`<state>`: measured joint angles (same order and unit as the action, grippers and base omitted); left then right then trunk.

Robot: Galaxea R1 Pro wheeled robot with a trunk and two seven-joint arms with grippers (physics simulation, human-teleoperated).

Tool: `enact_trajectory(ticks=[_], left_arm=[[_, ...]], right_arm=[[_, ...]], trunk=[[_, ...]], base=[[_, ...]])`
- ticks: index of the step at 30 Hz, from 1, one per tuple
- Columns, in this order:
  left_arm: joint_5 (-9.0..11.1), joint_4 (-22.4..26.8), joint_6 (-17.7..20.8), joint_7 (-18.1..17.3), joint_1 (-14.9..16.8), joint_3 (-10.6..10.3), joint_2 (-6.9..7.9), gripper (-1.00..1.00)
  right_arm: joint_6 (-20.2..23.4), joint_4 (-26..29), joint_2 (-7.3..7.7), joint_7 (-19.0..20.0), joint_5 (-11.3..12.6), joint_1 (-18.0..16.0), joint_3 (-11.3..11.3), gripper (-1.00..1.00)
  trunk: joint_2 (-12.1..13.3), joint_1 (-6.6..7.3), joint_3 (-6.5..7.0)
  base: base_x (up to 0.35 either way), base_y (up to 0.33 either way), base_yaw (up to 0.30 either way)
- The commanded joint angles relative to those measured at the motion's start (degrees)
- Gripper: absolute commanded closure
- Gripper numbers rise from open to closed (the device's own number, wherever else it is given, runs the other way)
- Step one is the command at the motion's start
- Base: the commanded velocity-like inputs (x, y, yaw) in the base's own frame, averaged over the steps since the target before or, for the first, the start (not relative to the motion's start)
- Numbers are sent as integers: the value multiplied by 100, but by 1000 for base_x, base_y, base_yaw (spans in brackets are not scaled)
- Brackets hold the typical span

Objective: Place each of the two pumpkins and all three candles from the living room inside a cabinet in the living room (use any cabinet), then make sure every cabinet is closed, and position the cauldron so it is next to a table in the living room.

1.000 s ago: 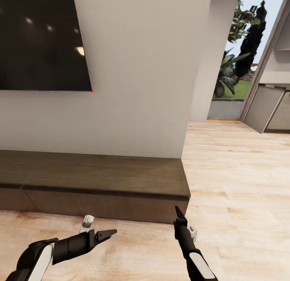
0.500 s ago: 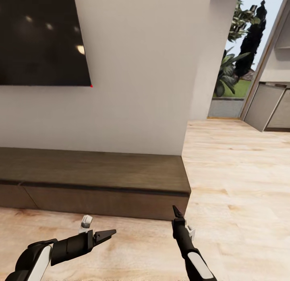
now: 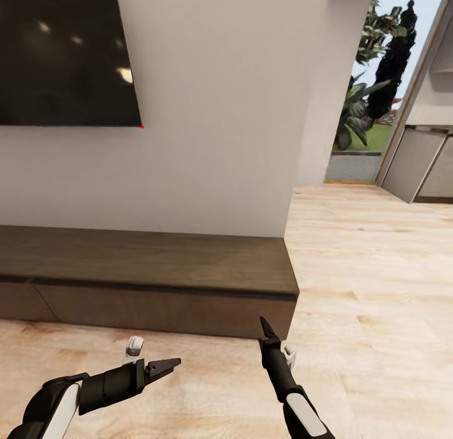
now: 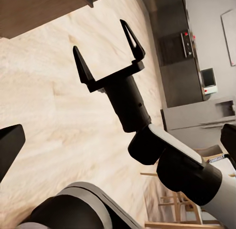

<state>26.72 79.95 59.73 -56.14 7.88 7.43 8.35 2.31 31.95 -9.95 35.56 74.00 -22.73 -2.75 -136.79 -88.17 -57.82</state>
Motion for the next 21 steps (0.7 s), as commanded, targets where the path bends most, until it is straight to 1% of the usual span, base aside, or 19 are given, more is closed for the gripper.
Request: enact_trajectory(ticks=[1,14,21], left_arm=[[-9,1,21,-26,3,2,0,-100],[-18,2,21,-26,3,-12,0,-100],[-18,3,21,-28,1,-12,0,-100]], right_arm=[[24,-4,-4,27,35,-4,-16,-100],[24,-4,-4,30,35,-4,-22,-100],[18,-4,-4,30,41,-4,-23,-100]], trunk=[[-44,-21,-23],[-565,-307,-257],[-565,-307,-257]], base=[[0,0,0],[0,0,0],[0,0,0]])
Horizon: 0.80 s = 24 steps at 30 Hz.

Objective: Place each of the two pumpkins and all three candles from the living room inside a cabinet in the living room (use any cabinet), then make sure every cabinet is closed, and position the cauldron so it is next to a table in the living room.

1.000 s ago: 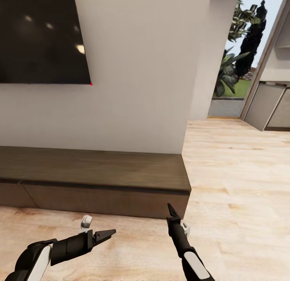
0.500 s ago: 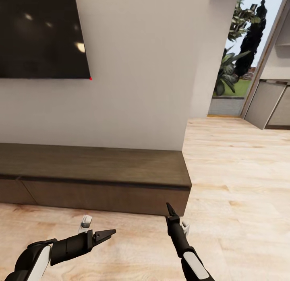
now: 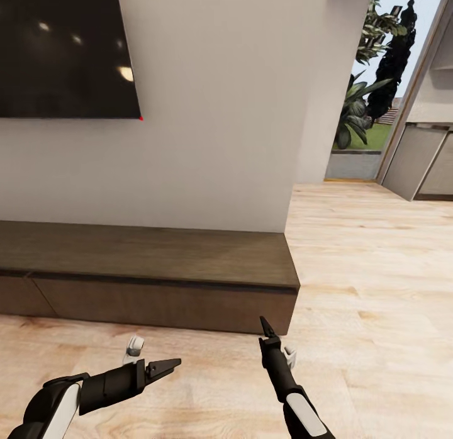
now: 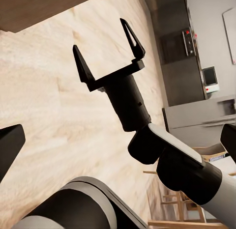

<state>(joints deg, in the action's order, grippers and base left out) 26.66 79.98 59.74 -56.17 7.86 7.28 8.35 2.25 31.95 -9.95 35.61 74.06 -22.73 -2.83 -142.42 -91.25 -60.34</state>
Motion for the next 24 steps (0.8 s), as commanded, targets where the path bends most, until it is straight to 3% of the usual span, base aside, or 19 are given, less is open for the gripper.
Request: enact_trajectory(ticks=[1,9,24], left_arm=[[-12,0,20,-25,1,5,0,-100],[-9,0,20,-25,-5,10,0,-100],[-12,2,20,-25,-6,3,0,-100]], right_arm=[[23,-5,-4,25,36,-3,-16,-100],[17,-5,-4,25,38,-3,-16,-100],[3,-5,-4,17,38,-3,-25,-100]], trunk=[[-2,1,-5],[-2,1,-5],[-2,1,-5]], base=[[0,0,0],[27,0,0],[208,0,0]])
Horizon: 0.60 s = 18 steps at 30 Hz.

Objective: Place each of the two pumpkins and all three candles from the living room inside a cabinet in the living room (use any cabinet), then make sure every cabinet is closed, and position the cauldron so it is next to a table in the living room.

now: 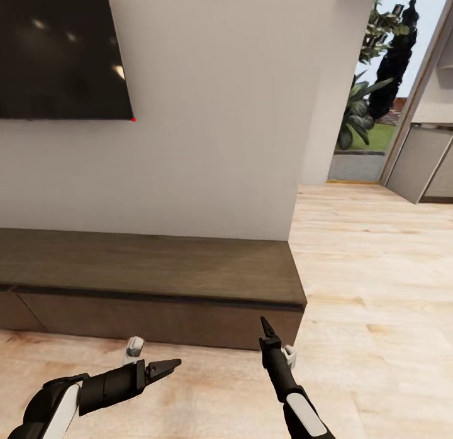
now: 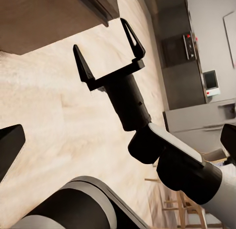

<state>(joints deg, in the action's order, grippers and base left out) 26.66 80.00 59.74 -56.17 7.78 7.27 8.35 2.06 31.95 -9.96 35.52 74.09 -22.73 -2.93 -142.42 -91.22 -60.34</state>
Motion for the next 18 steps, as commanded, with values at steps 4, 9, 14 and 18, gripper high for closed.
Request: enact_trajectory(ticks=[4,9,14,18], left_arm=[[-12,-1,20,-25,1,3,-2,-100],[-12,-2,20,-25,3,2,-7,-100],[-12,-2,20,-25,1,-4,-9,-100],[-12,-2,17,-25,-1,-5,-9,-100]], right_arm=[[21,-5,-4,22,35,-3,-15,-100],[21,-5,-4,-11,35,-7,-15,-100],[23,-5,-4,-34,35,-4,-15,-100],[19,-5,-4,-36,35,-8,-15,-100]], trunk=[[-2,-2,-5],[-2,-2,-5],[-2,-2,-5],[-2,-2,-5]], base=[[215,0,0],[180,0,0],[108,0,0],[17,0,0]])
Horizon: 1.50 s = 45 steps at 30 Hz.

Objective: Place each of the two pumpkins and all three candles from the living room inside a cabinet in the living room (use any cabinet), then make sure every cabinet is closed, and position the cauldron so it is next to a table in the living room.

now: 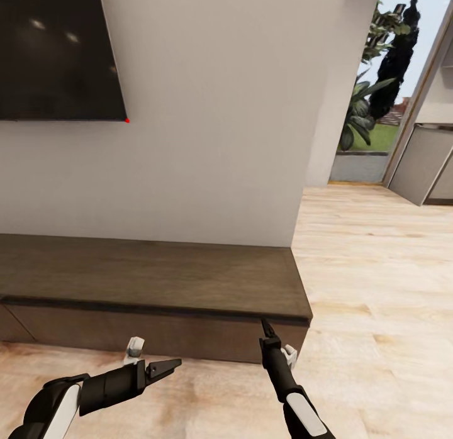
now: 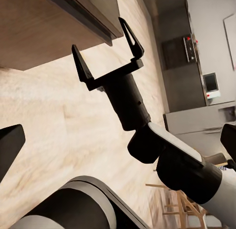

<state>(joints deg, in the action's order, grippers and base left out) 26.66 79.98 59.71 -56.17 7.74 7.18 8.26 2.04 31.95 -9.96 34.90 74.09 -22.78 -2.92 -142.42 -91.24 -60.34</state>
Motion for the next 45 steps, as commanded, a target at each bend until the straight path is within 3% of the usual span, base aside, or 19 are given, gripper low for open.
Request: enact_trajectory(ticks=[1,28,45], left_arm=[[-11,0,22,-25,3,4,0,-100],[-3,2,20,-25,-4,18,0,-100],[-3,1,23,-25,-9,20,0,-100]], right_arm=[[21,-5,-4,25,35,-4,-15,-100],[20,-5,-4,16,35,-4,-15,-100],[16,-5,-4,16,35,-3,-15,-100]], trunk=[[-2,1,-5],[-2,1,-5],[-101,-79,-351]], base=[[93,0,0],[42,0,0],[0,0,0]])
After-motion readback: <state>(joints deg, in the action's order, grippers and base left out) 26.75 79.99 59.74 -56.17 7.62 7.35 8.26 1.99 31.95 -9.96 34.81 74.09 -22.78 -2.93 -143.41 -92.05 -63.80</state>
